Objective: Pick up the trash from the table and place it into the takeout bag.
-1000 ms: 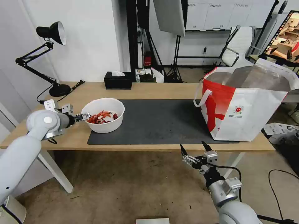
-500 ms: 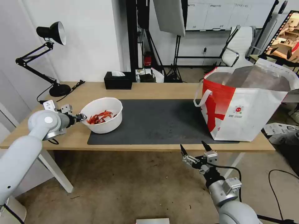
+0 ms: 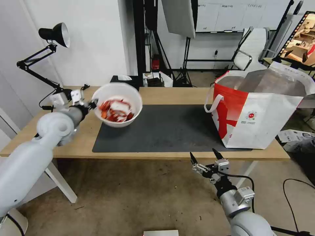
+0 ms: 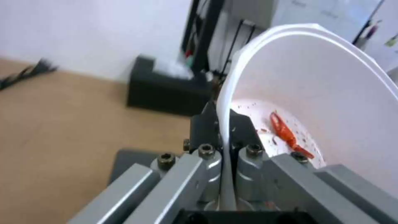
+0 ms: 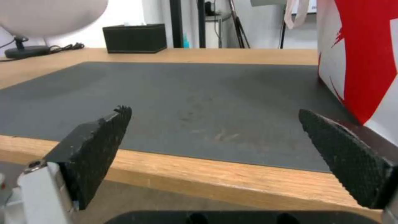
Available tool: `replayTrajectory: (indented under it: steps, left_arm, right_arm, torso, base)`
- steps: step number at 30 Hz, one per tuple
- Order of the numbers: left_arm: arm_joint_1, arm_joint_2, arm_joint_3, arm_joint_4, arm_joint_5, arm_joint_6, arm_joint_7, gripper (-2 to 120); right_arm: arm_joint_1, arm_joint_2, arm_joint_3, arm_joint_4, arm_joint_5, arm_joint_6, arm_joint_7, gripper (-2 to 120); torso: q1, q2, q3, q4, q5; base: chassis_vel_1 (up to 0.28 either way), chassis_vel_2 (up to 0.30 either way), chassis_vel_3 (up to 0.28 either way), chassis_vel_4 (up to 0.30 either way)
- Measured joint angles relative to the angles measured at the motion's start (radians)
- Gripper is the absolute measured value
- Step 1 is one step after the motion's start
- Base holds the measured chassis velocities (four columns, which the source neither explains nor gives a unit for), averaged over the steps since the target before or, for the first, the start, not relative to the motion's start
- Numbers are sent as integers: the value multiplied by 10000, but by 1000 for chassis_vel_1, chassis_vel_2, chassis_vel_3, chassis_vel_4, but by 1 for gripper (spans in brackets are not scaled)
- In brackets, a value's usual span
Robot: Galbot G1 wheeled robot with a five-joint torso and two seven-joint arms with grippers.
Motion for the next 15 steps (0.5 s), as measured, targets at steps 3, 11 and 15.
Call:
replayTrajectory:
  steps: [3, 11, 15]
  left_arm:
    - [-927, -284, 723, 151, 28, -114, -25, 0]
    - [-2942, -1544, 2437, 780, -482, -113, -470, 0]
    - [-4462, -3159, 3460, 1791, -978, -65, -897, 0]
  right_arm:
    - [0, 0, 0, 0, 0, 0, 0, 100]
    - [1, 0, 0, 0, 0, 0, -1, 100]
    - [1, 0, 0, 0, 0, 0, -1, 100]
  torso:
    - [-1, 0, 0, 1, 1]
    - [0, -1, 0, 0, 2]
    - [1, -1, 1, -3, 4]
  base:
    - [0, 0, 0, 0]
    - [0, 0, 0, 0]
    - [0, 0, 0, 0]
